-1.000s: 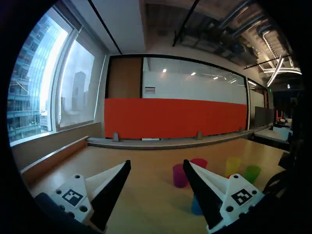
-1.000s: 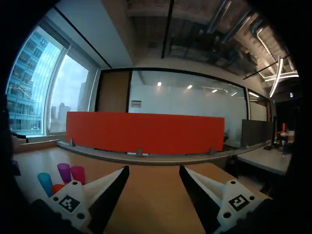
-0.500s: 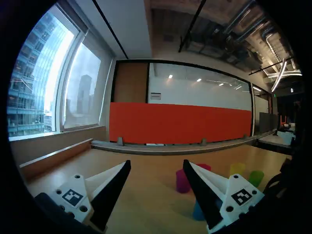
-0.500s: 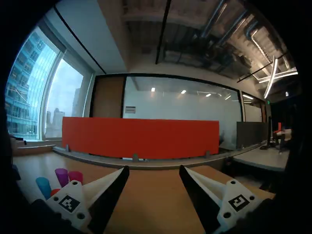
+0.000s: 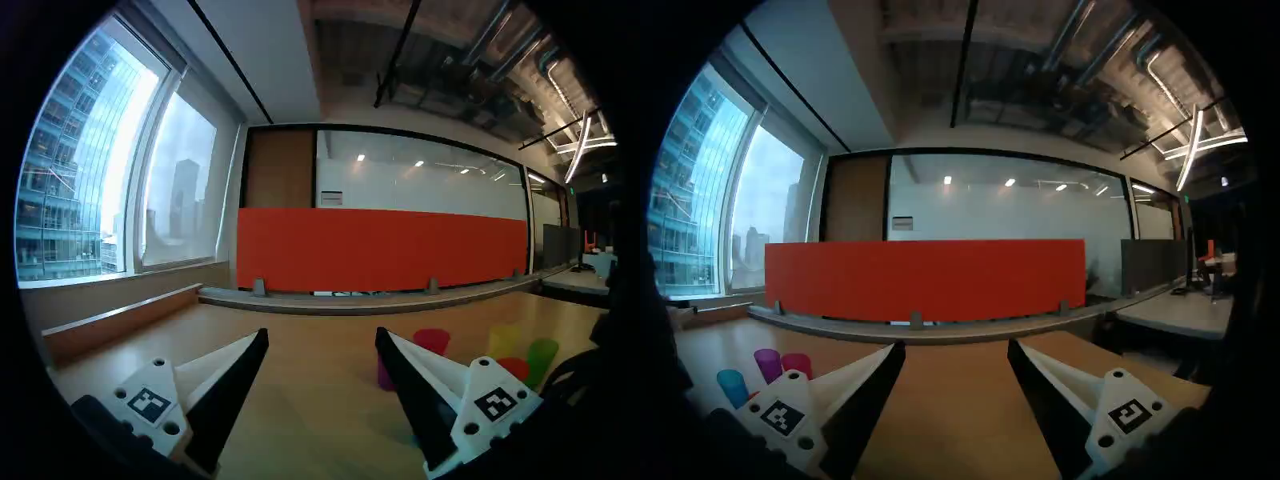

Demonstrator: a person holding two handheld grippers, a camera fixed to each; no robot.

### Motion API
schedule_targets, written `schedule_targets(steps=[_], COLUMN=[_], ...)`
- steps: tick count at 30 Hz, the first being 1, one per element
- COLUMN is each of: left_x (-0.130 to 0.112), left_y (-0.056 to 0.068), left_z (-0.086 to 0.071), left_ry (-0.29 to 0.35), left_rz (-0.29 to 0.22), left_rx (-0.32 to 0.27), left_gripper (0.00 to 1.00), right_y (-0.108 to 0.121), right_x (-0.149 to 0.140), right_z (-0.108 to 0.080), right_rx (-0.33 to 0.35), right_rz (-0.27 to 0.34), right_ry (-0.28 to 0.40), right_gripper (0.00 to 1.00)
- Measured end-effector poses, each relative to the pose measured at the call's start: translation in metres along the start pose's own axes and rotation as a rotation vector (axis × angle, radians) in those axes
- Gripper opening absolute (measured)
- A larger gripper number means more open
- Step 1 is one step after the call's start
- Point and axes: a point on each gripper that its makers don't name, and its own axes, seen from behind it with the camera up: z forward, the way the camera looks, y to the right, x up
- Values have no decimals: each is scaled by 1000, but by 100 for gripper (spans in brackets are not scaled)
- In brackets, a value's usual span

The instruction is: Pour water

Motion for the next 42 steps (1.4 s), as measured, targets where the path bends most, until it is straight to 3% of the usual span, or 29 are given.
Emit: schedule_targets(steps=[9, 23, 42], left_x=[-20, -40, -48], left_y=[3, 1, 4], left_z=[2, 8, 7], left_ry=[-4, -22, -42], left_rz=[14, -8, 24], left_rx=[-1, -6, -15], left_gripper=[100, 100, 100], right_y=[0, 7, 15], right_x=[-3, -5, -7], right_z=[-2, -1, -3], right_rx=[-11, -17, -34], right_rz=[-2, 26, 28], right_ry=[-14, -29, -33], right_gripper=[99, 99, 99])
